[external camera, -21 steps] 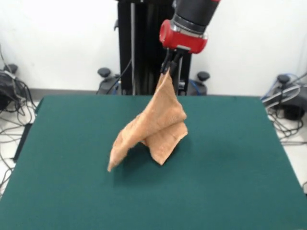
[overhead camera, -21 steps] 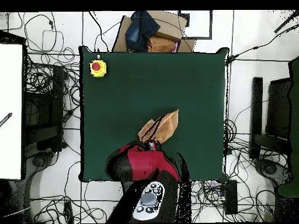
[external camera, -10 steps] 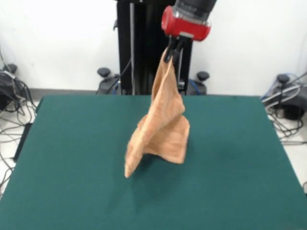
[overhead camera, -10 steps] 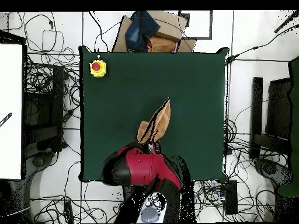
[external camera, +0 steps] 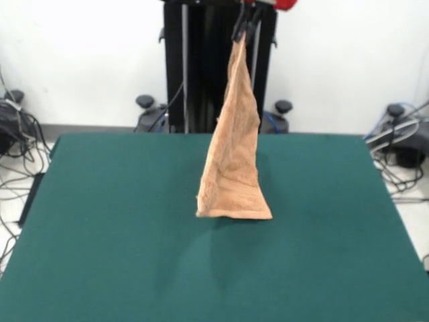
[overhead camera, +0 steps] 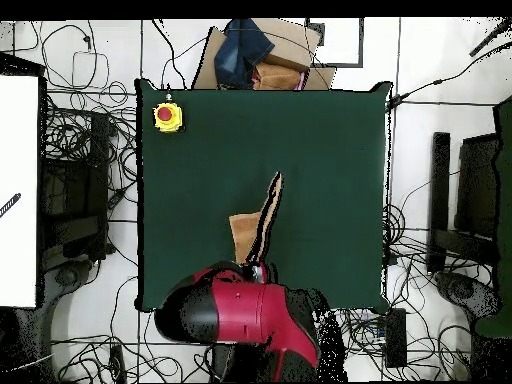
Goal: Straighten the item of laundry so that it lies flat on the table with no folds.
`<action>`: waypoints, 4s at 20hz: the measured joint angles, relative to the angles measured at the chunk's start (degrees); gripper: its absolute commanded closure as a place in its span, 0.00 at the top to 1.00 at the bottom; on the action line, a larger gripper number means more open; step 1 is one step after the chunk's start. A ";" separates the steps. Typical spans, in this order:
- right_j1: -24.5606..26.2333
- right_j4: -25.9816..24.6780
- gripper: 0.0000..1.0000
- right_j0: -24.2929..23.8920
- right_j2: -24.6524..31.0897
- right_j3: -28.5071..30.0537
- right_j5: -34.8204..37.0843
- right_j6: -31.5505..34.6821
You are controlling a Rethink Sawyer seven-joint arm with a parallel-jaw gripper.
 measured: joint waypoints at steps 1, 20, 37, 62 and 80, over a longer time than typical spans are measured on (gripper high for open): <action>-0.72 -0.01 0.00 -0.13 0.08 0.22 0.66 0.00; -3.41 -7.05 0.00 -18.04 8.14 2.27 -1.79 0.00; -4.07 -14.74 0.00 -28.77 14.68 2.24 -4.50 0.00; -0.53 -5.23 0.00 6.96 8.02 0.69 0.69 11.07; -2.26 6.64 0.00 11.07 7.45 0.70 13.47 11.07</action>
